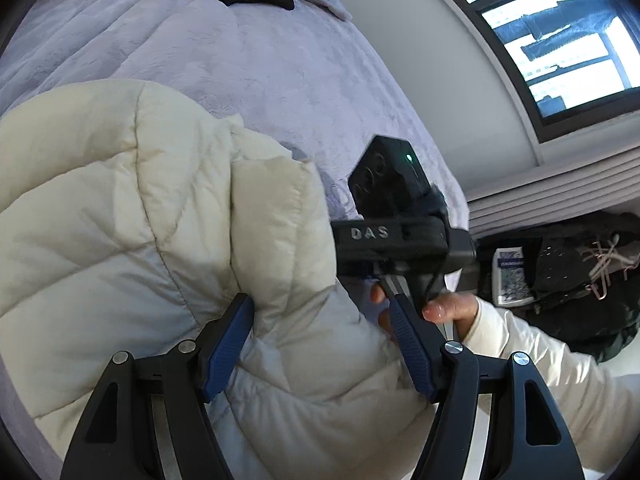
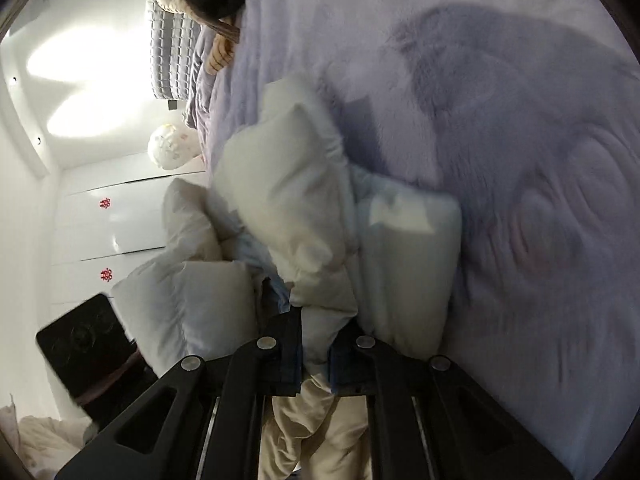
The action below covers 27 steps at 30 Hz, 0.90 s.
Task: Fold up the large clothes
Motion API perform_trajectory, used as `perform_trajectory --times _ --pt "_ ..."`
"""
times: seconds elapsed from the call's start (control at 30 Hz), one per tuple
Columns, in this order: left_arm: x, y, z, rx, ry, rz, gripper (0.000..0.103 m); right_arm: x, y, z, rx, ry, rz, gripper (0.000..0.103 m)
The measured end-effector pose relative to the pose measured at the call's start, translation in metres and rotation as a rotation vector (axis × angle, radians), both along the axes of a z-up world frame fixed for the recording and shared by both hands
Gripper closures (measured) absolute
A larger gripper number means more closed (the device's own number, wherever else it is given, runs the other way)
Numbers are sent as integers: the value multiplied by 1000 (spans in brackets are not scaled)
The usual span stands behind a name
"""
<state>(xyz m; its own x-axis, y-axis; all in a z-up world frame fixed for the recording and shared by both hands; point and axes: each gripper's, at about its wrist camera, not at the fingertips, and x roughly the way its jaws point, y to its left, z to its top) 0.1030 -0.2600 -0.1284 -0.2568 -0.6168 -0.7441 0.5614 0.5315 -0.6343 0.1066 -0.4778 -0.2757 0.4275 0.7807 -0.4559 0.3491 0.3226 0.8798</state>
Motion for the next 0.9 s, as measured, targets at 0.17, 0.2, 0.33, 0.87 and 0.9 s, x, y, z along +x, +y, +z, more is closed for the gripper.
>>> perform_trajectory --times 0.17,0.2,0.33,0.87,0.9 --pt "-1 -9 -6 21 -38 7 33 2 -15 7 -29 18 12 92" --pt "-3 -10 -6 23 -46 7 33 -3 -25 18 -49 9 3 83" --pt "-8 -15 -5 40 -77 -10 33 -25 -38 56 -106 -34 -39 30" --pt "-4 2 13 64 -128 14 33 1 -8 59 -360 42 191 91" --pt "-1 10 18 61 -130 28 33 -1 -11 52 -356 49 184 91"
